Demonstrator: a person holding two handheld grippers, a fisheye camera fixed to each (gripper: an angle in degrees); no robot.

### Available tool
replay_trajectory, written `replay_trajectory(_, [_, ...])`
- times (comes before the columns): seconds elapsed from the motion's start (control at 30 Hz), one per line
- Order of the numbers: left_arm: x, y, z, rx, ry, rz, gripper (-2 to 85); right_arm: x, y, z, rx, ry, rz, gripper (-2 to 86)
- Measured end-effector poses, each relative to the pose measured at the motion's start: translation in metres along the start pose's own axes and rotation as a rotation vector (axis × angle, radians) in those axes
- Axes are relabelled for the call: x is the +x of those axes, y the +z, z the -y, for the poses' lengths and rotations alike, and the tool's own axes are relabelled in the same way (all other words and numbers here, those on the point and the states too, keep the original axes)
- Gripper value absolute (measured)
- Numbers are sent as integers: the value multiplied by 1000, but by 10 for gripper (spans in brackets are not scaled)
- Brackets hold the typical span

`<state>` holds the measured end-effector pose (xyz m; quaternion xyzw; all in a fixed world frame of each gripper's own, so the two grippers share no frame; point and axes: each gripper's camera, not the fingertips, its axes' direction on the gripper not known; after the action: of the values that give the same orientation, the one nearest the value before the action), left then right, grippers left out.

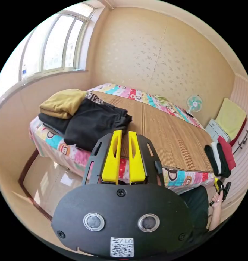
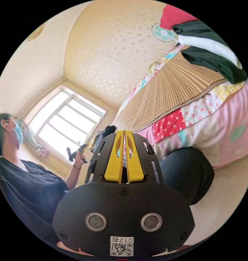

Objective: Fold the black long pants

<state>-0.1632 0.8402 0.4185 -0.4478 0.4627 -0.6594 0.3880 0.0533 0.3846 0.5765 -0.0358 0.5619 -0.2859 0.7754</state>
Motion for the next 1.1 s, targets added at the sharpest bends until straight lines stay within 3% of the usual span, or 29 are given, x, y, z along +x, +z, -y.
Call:
replay_trajectory(0.13, [-29,50,14,-186,-27,-96,110,9,26,10,-83,-10,-76,2])
replay_trajectory(0.2, [-18,63,8,-138,9,11,104,14,36,11,-132,-16,-110,1])
replay_trajectory(0.43, [-7,83,-7,-119,-23,79,67,49,17,16,-43,40,-17,2])
replay_trajectory(0.57, [-20,46,-1,33,-143,-227,3,63,4,24,-18,35,1,4])
replay_trajectory(0.7, [-29,-7,-10,210,-79,-606,-5,59,5,39,-65,-20,-45,5])
replay_trajectory(0.77, [-36,-25,-19,233,-28,-689,-7,42,12,54,-125,-97,-94,6])
replay_trajectory(1.0, [-71,-38,-42,106,23,-974,-8,8,88,89,-288,-201,116,22])
replay_trajectory(1.1, [-77,-22,-51,-1,-14,-971,-8,39,155,85,-349,86,335,56])
